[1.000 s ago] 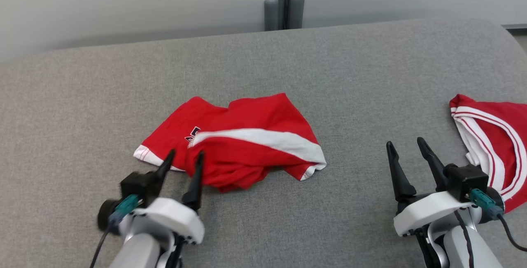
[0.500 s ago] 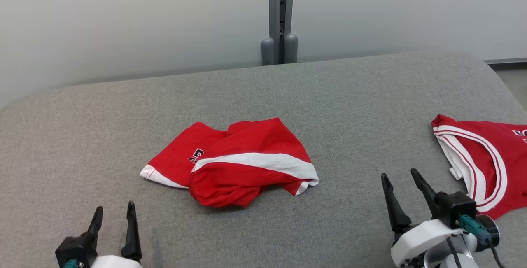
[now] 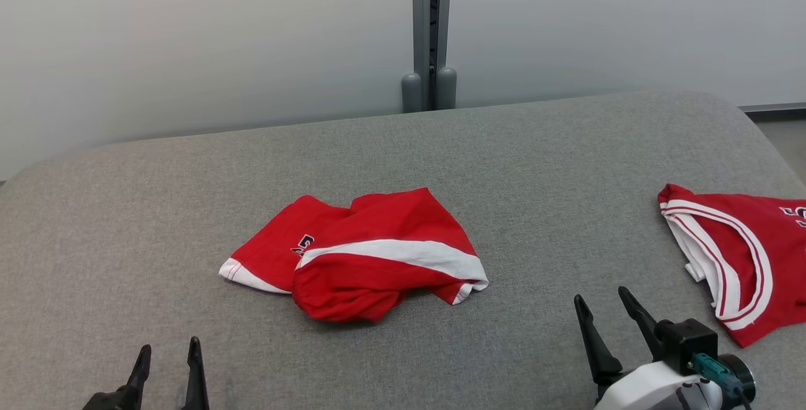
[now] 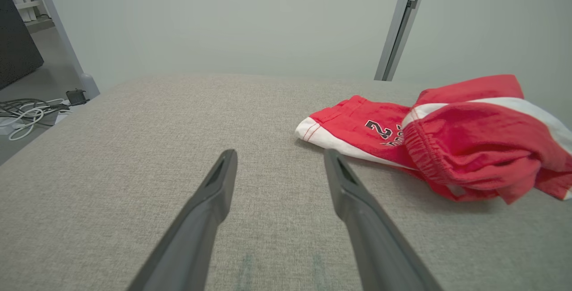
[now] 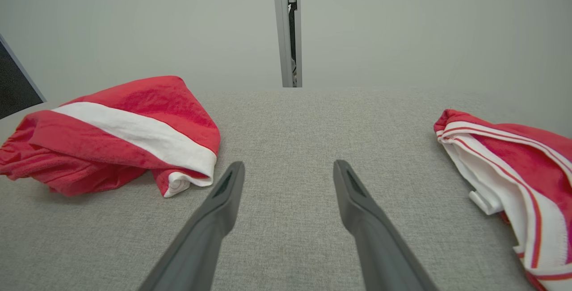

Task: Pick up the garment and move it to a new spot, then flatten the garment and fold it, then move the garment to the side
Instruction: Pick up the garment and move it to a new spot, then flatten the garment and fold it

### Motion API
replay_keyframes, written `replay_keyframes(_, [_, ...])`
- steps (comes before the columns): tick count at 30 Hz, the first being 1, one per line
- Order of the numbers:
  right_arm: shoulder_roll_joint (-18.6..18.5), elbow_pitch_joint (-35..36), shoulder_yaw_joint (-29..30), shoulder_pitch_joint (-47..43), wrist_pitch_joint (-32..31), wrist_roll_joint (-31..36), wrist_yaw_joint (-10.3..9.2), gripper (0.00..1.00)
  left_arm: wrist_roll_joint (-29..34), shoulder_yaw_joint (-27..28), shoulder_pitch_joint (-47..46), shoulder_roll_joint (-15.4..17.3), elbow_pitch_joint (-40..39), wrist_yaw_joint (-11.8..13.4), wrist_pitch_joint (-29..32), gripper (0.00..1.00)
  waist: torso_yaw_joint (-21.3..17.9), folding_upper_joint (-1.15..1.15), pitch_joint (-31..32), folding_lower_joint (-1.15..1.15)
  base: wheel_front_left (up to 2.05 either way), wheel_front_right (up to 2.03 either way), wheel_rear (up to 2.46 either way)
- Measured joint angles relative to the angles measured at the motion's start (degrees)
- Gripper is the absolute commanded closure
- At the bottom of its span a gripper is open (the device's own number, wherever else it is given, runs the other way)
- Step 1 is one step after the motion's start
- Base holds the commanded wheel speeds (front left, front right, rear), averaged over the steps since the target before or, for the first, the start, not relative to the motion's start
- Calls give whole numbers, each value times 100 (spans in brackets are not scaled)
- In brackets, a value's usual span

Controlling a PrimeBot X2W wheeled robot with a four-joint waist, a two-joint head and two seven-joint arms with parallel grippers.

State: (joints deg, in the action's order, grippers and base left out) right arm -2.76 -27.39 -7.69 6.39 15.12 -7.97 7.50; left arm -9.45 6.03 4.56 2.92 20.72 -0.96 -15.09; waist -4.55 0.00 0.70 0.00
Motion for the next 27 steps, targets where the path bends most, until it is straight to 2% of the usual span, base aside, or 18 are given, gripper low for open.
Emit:
replay_keyframes(13, [1,-24,12,5,0,-14,0,0,-63,-141,-34,-8,48,-45,0,0,30,0,-53,0,0,0,0])
replay_keyframes(19, [1,21,-10,69,0,-35,0,0,-442,-467,-375,-11,45,-110,0,0,45,0,-214,0,0,0,0])
replay_keyframes(27, [0,56,-123,311,0,-98,0,0,-1240,-1213,-1376,-8,409,-457,-1,0,20,0,-652,1,0,0,0])
